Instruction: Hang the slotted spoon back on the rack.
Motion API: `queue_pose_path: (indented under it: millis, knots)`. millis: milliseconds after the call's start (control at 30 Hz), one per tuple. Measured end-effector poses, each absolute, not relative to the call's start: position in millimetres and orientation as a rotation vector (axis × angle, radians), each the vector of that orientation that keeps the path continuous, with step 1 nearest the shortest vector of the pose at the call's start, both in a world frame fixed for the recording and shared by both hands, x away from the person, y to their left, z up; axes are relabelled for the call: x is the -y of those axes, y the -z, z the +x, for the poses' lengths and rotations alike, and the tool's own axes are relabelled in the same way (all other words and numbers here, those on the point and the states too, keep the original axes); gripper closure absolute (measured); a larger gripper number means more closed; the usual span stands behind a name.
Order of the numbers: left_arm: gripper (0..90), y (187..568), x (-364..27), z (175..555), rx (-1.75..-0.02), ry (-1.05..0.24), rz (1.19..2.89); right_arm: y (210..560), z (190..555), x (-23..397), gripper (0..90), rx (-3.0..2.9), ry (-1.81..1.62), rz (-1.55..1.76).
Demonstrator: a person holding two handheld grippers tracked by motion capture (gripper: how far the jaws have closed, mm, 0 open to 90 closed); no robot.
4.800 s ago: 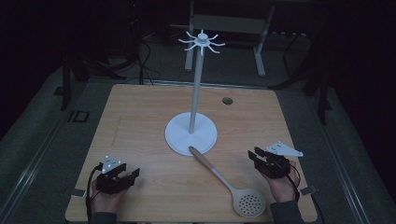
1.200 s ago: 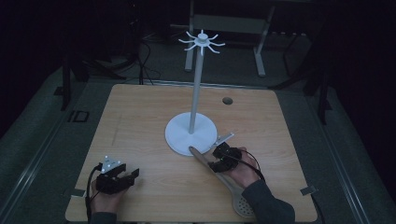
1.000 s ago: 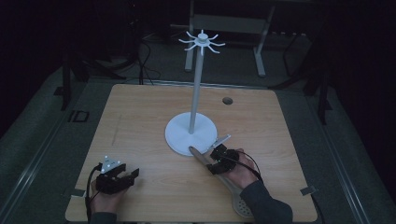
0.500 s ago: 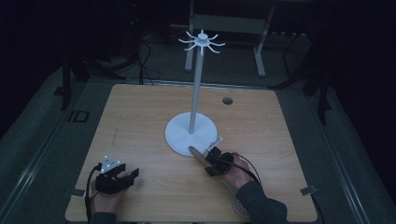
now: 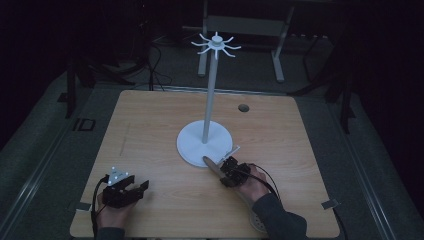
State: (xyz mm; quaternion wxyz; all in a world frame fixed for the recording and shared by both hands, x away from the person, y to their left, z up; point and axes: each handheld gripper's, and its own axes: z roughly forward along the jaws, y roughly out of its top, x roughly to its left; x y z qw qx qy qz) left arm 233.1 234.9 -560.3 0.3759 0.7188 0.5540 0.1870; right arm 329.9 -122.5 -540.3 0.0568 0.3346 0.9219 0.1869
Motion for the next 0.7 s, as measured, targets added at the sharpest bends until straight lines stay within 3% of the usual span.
queue_pose_path:
  millis: [700]
  knots:
    - [39.2, 560, -234, 233, -1.417, -0.480, 1.839, 522, 324, 132, 73.7, -2.721, -0.702, 1.004]
